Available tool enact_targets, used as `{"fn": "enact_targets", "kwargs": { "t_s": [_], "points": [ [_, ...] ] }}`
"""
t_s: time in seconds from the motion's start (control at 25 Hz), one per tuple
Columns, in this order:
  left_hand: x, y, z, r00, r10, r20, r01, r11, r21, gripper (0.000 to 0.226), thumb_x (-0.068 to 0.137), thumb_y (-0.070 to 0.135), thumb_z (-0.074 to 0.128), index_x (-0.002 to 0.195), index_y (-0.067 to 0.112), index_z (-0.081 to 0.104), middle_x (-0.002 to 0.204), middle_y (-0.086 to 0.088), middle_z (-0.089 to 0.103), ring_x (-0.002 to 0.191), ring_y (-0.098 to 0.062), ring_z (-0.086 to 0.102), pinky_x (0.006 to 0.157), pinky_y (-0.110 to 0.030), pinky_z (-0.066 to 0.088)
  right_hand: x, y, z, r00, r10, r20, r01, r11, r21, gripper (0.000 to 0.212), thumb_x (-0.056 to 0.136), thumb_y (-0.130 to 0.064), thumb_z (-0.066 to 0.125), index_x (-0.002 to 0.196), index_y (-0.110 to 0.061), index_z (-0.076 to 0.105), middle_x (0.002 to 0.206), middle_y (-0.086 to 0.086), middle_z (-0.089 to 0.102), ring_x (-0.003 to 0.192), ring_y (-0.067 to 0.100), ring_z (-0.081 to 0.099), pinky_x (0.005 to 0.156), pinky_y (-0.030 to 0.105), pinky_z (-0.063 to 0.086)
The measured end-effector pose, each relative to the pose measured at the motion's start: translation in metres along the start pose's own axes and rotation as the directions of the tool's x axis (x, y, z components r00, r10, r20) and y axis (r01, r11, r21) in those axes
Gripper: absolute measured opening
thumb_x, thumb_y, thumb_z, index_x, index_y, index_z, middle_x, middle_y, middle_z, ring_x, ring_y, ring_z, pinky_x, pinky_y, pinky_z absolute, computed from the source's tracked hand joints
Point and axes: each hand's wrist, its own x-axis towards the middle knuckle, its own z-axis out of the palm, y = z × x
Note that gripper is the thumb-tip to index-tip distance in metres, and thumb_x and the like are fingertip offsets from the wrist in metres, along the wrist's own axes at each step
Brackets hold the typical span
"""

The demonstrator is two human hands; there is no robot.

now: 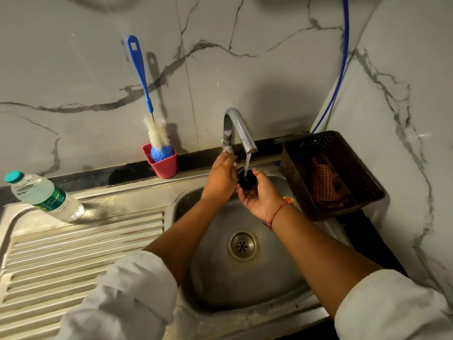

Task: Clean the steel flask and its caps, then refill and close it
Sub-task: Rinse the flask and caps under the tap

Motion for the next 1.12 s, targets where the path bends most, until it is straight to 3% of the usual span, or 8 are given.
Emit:
{"fn": "enact_targets", "kwargs": {
  "t_s": [0.08, 0.2, 0.4, 0.56, 0.64, 0.76, 0.92, 1.12],
  "points": [
    [-0.013, 0.019, 0.012, 0.962, -0.247, 0.121, 0.275, 0.861, -0.429, 0.026, 0.108, 0.027, 0.044, 0.124, 0.014, 0.06, 0.119, -0.009, 0.064, 0.111, -0.022, 0.062, 0.102, -0.043, 0.052, 0.004, 0.0, -0.001, 1.0, 0.013, -0.026, -0.015, 0.998, -0.066, 0.034, 0.096, -0.041, 0.055, 0.111, -0.011, 0.065, 0.091, 0.008, 0.067, 0.072, 0.015, 0.063, 0.048, 0.02, 0.051],
    [-0.023, 0.029, 0.019, 0.872, -0.341, 0.351, 0.488, 0.543, -0.684, 0.018, 0.107, 0.02, 0.049, 0.118, 0.014, 0.062, 0.109, -0.012, 0.065, 0.096, -0.021, 0.062, 0.083, -0.03, 0.055, 0.009, -0.001, -0.003, 0.996, 0.054, -0.065, -0.063, 0.989, -0.135, 0.037, 0.1, -0.046, 0.043, 0.103, -0.017, 0.065, 0.077, 0.002, 0.063, 0.051, 0.007, 0.054, 0.036, 0.017, 0.039],
    [-0.029, 0.01, 0.012, 0.85, -0.127, 0.511, 0.526, 0.244, -0.814, 0.04, 0.096, 0.001, 0.062, 0.136, 0.006, 0.06, 0.135, -0.016, 0.064, 0.12, -0.028, 0.065, 0.1, -0.04, 0.056, 0.004, -0.014, -0.013, 0.978, 0.192, -0.08, -0.204, 0.964, -0.173, 0.036, 0.099, -0.043, 0.045, 0.08, -0.018, 0.062, 0.053, -0.008, 0.046, 0.035, 0.0, 0.035, 0.03, 0.011, 0.021],
    [-0.028, 0.021, 0.016, 0.827, -0.304, 0.472, 0.516, 0.08, -0.853, 0.03, 0.1, 0.01, 0.059, 0.13, 0.004, 0.063, 0.13, -0.023, 0.064, 0.093, -0.022, 0.07, 0.069, -0.026, 0.062, 0.002, -0.014, -0.009, 0.989, 0.109, -0.097, -0.123, 0.981, -0.151, 0.04, 0.097, -0.053, 0.048, 0.094, -0.017, 0.065, 0.066, 0.002, 0.056, 0.04, 0.002, 0.043, 0.032, 0.012, 0.029],
    [-0.025, 0.026, 0.023, 0.799, -0.421, 0.429, 0.503, 0.076, -0.861, 0.028, 0.101, 0.015, 0.059, 0.127, 0.006, 0.065, 0.129, -0.025, 0.064, 0.082, -0.016, 0.067, 0.059, -0.021, 0.057, 0.003, -0.012, -0.005, 0.994, -0.026, -0.105, 0.001, 0.972, -0.234, 0.039, 0.098, -0.049, 0.049, 0.104, -0.014, 0.065, 0.075, 0.003, 0.06, 0.046, 0.004, 0.049, 0.036, 0.014, 0.036],
    [-0.022, 0.028, 0.023, 0.794, -0.49, 0.36, 0.475, 0.131, -0.87, 0.024, 0.101, 0.015, 0.059, 0.122, 0.01, 0.069, 0.119, -0.018, 0.071, 0.083, -0.016, 0.067, 0.062, -0.024, 0.055, 0.004, -0.01, -0.005, 0.981, -0.186, -0.048, 0.151, 0.901, -0.407, 0.037, 0.097, -0.046, 0.053, 0.106, -0.014, 0.068, 0.084, 0.004, 0.067, 0.06, 0.009, 0.058, 0.049, 0.02, 0.048],
    [-0.022, 0.023, 0.014, 0.811, -0.475, 0.34, 0.486, 0.226, -0.844, 0.021, 0.098, 0.007, 0.062, 0.116, 0.002, 0.072, 0.097, -0.013, 0.076, 0.075, -0.012, 0.071, 0.065, -0.02, 0.058, 0.008, -0.012, -0.02, 0.937, -0.336, 0.098, 0.336, 0.785, -0.521, 0.028, 0.094, -0.033, 0.063, 0.118, -0.019, 0.061, 0.112, 0.012, 0.067, 0.086, 0.02, 0.066, 0.073, 0.031, 0.056],
    [-0.027, 0.008, 0.011, 0.801, -0.434, 0.412, 0.57, 0.344, -0.746, 0.025, 0.09, -0.001, 0.07, 0.115, 0.0, 0.072, 0.108, -0.021, 0.075, 0.08, -0.016, 0.072, 0.072, -0.022, 0.059, 0.01, -0.017, -0.045, 0.875, -0.427, 0.23, 0.468, 0.618, -0.632, 0.044, 0.08, -0.012, 0.078, 0.117, -0.03, 0.062, 0.124, 0.0, 0.062, 0.115, 0.018, 0.06, 0.092, 0.039, 0.056]
  ]
}}
